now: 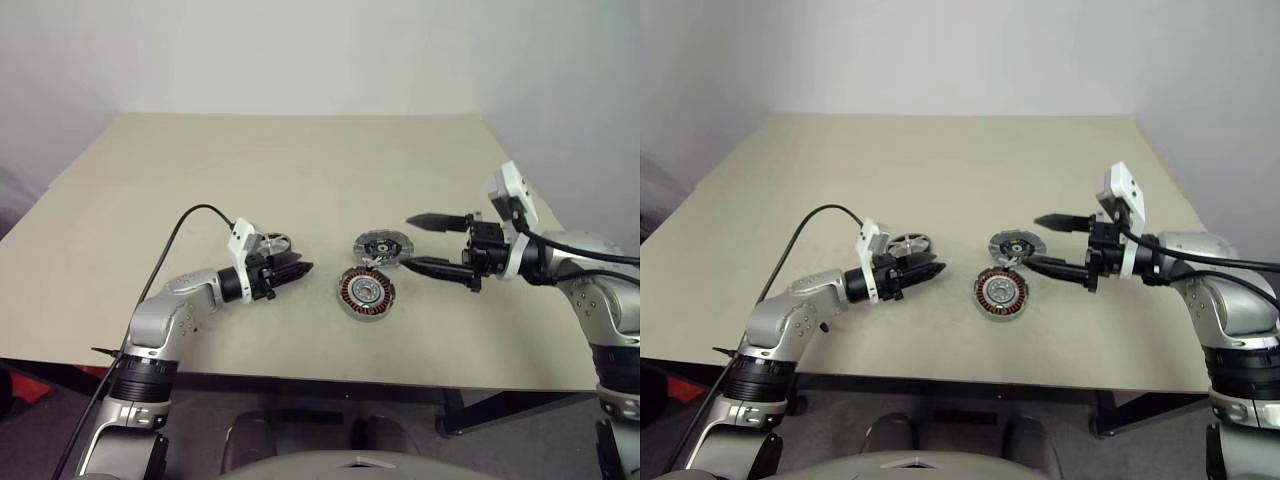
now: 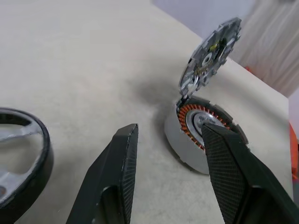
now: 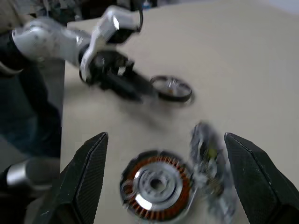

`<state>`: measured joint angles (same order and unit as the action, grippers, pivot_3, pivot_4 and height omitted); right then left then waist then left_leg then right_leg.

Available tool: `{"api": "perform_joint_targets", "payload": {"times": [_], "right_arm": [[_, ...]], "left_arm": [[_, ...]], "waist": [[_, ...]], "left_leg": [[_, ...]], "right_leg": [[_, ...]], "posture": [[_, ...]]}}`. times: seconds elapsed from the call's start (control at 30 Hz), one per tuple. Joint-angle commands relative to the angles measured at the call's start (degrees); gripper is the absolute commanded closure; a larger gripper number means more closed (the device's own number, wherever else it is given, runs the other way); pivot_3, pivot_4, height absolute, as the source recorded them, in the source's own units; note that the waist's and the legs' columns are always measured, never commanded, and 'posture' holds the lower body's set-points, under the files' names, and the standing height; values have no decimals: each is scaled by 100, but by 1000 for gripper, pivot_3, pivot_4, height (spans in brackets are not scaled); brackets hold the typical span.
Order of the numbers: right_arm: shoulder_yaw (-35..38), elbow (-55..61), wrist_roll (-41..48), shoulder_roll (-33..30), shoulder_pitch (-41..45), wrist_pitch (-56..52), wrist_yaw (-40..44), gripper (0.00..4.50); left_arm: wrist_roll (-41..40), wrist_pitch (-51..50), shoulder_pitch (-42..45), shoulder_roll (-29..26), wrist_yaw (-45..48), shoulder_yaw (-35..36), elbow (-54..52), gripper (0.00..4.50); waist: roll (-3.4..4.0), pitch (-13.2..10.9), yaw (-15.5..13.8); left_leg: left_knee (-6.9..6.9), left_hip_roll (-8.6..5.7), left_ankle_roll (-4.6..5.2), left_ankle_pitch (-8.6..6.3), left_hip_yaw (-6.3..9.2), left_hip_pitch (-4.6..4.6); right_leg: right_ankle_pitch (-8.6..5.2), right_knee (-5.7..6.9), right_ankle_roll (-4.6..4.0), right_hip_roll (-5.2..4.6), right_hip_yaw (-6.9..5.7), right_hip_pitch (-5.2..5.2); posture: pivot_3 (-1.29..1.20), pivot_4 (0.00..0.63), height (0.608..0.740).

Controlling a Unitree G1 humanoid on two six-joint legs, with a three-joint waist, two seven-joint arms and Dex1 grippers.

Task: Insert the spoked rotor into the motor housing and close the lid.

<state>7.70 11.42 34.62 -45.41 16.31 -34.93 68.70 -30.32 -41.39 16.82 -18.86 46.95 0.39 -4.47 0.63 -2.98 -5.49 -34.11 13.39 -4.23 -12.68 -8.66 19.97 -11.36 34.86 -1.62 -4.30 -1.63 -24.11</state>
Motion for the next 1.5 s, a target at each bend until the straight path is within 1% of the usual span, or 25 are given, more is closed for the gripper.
{"api": "perform_joint_targets", "payload": {"times": [0.03,0.27,0.4,0.5,0.53,0.57,0.6,0.63,0.67,0.7,0.77,0.8,0.97,1.2,1.5], "right_arm": [[-49,136,45,-32,-29,-80,-102,0],[-399,368,-40,26,-201,-200,-360,0],[-481,749,137,-15,-339,-510,-471,0],[-535,988,323,22,-201,-924,-683,0],[-566,1039,378,53,-147,-1068,-777,384],[-585,1067,415,70,-114,-1160,-841,571],[-630,1069,403,75,-71,-1248,-909,868],[-702,1050,339,81,-21,-1305,-983,1201],[-780,1013,268,91,38,-1351,-1055,1651],[-877,952,169,116,120,-1386,-1154,1910],[-1037,810,11,151,270,-1389,-1273,2640],[-1086,764,-27,168,325,-1375,-1293,2915],[-1386,538,-308,164,474,-1295,-1316,2915],[-1763,463,-966,-241,155,-621,-1021,2915],[-1858,753,-1130,-197,103,-718,-1118,2915]], "left_arm": [[-158,-4,7,-117,-69,188,-249,2219],[-232,24,-102,-283,-222,398,-238,2219],[-243,36,-142,-286,-305,437,-249,2219],[-228,58,-174,-266,-357,431,-236,2219],[-218,68,-184,-261,-377,422,-230,2185],[-214,73,-189,-259,-391,415,-227,2185],[-211,73,-184,-253,-412,412,-222,2185],[-214,71,-177,-246,-425,415,-215,2185],[-214,73,-168,-240,-436,414,-205,2185],[-211,77,-166,-238,-442,411,-200,2185],[-210,83,-164,-238,-448,407,-191,2185],[-211,85,-166,-239,-451,409,-190,2185],[-220,96,-143,-253,-482,443,-164,2185],[-223,113,-229,-264,-539,501,-198,2185],[-233,121,-260,-266,-591,528,-176,2185]], "waist": [[1,0,22],[1,1,6],[1,1,-15],[1,1,-7],[1,1,-5],[1,1,0],[1,1,1],[1,1,2],[1,1,-2],[1,1,-4],[1,1,-3],[1,1,-3],[1,1,-5],[0,1,-9],[0,2,-3]], "left_leg": [[0,1,-3,2,0,-3],[1,1,-6,4,1,-4],[1,1,-6,3,1,2],[0,0,-6,3,1,1],[0,1,-7,4,1,0],[0,1,-7,4,1,-1],[0,2,-7,4,1,-2],[0,2,-8,4,1,-4],[0,1,-11,6,1,-5],[0,1,-16,9,2,-6],[0,1,-22,13,3,-7],[0,0,-25,14,3,-7],[0,1,-27,15,3,-5],[-1,-1,-27,15,3,-1],[-4,1,-25,14,3,-9]], "right_leg": [[-1,1,3,1,0,0],[-2,1,6,2,0,0],[8,0,-10,1,-1,0],[12,0,-17,1,0,1],[12,1,-17,1,0,1],[11,2,-16,1,0,1],[8,2,-11,2,0,1],[2,3,0,2,0,1],[0,5,4,2,1,1],[-2,5,7,2,1,3],[-1,6,7,2,1,4],[-1,7,7,1,1,4],[16,6,-22,1,1,4],[17,4,-24,0,1,4],[16,14,-22,1,2,6]], "posture": [[0,0,740],[0,0,740],[0,0,740],[0,0,740],[0,0,740],[0,0,740],[0,0,740],[0,0,740],[0,0,740],[0,0,740],[0,0,740],[0,0,740],[0,0,740],[0,0,740],[0,0,740]]}}
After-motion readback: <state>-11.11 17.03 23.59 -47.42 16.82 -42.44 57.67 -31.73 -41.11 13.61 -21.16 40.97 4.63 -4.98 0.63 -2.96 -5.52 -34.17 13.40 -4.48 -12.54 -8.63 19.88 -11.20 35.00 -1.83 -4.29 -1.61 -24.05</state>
